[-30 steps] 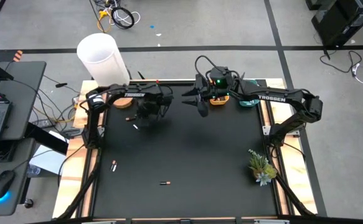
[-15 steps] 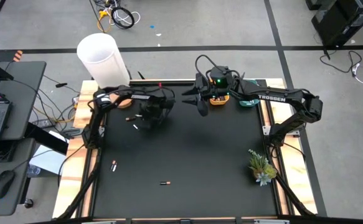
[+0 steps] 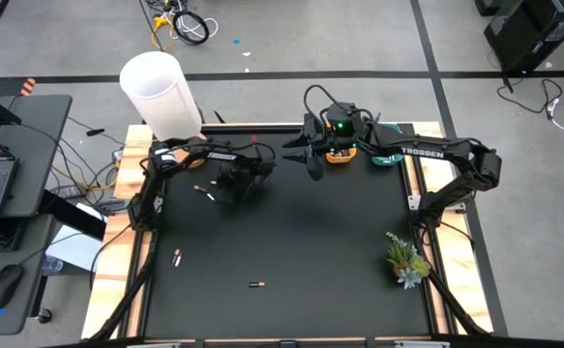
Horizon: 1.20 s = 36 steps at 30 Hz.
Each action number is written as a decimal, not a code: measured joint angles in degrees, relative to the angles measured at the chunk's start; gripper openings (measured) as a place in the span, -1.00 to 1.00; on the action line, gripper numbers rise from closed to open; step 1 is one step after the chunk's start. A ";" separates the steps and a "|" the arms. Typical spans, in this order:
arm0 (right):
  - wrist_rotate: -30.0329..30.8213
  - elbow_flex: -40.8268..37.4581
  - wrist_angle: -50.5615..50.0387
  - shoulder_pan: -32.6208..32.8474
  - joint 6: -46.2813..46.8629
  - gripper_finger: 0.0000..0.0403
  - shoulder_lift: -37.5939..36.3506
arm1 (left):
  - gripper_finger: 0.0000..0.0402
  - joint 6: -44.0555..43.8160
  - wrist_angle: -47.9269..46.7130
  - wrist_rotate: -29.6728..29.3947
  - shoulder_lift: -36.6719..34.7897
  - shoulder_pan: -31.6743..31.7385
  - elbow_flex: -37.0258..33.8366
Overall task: Sort batteries
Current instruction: Put the top silver battery into the blue bin
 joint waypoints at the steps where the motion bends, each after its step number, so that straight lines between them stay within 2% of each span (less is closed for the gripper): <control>1: 0.00 0.00 0.00 -0.15 0.00 -0.15 0.00 | -0.87 -0.02 0.02 -0.38 0.00 -0.29 0.02; 6: -0.02 0.01 -0.04 -1.76 -0.05 -0.15 0.00 | -0.87 -0.27 -0.20 -1.25 0.25 -0.87 1.85; 10: -0.07 0.00 -2.34 -3.22 0.04 -0.15 -0.24 | -0.90 -2.39 -0.08 -0.30 0.05 -0.90 6.71; 15: 0.64 0.02 -7.75 -5.93 0.97 -0.16 -2.82 | -0.99 -6.65 6.17 6.59 -5.09 -0.59 11.75; 20: 4.64 0.02 -13.84 -10.27 -0.07 -0.18 -8.65 | -0.99 -11.16 16.80 12.16 -11.16 -0.18 12.61; 22: 3.63 0.06 -17.16 -12.34 -0.36 -0.18 -10.57 | -0.98 -12.83 17.55 14.45 -12.82 -0.15 12.61; 25: -0.87 0.06 -26.30 -13.76 -0.78 -0.18 -12.48 | -0.94 -15.49 13.93 18.08 -15.27 -0.37 12.57; 29: -1.05 -0.35 -37.07 -10.46 -6.47 -0.19 -13.18 | -0.79 -16.72 7.09 20.16 -17.53 -4.79 11.82; 32: 0.04 -2.07 -37.26 -9.08 -6.89 -0.19 -13.27 | -0.64 -18.37 3.51 23.78 -20.06 -10.67 8.09; 34: 0.64 -2.74 -35.64 -8.97 -5.82 -0.19 -13.59 | -0.54 -21.69 4.38 26.87 -23.07 -14.80 3.49; 36: 1.28 -2.91 -34.83 -9.04 -4.82 -0.19 -13.75 | -0.47 -25.35 7.26 25.13 -27.66 -19.45 -1.83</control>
